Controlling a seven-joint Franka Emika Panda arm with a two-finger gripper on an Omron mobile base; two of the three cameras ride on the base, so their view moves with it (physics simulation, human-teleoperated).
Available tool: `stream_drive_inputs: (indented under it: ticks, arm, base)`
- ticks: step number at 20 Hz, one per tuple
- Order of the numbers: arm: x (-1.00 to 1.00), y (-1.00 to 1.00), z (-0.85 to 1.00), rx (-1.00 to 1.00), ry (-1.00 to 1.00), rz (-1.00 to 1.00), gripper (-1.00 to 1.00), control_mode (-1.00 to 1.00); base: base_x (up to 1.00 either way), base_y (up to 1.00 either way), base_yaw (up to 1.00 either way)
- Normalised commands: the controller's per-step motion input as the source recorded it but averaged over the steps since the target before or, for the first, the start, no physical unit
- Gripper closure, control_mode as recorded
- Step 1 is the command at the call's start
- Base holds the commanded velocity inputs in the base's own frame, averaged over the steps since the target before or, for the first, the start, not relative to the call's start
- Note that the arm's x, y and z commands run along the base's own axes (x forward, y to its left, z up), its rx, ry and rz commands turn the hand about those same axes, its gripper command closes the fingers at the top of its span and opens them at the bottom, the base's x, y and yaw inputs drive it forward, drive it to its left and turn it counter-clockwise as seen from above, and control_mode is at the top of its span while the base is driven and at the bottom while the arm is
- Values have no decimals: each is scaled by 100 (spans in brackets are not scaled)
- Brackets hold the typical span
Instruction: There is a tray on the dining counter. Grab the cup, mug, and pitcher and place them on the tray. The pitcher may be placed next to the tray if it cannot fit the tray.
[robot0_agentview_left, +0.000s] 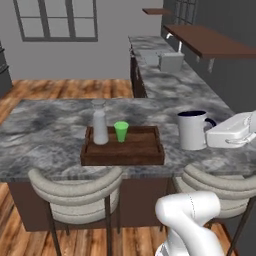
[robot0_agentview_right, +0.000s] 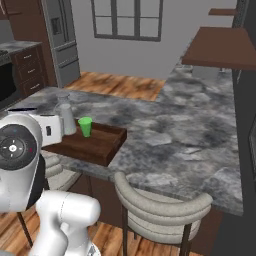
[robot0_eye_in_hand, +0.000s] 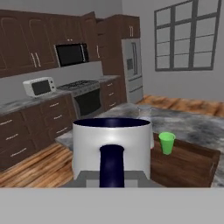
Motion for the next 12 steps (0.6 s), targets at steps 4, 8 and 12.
stream_drive_inputs:
  ticks: [4, 8, 12]
  arm:
    - [0, 0, 0, 0, 0, 0, 100, 100]
    - [25, -8, 0, 1, 0, 0, 100, -100]
    - [100, -15, 0, 2, 2, 0, 100, -100]
  base:
    - [100, -44, 20]
    - [75, -19, 1]
    - [0, 0, 0]
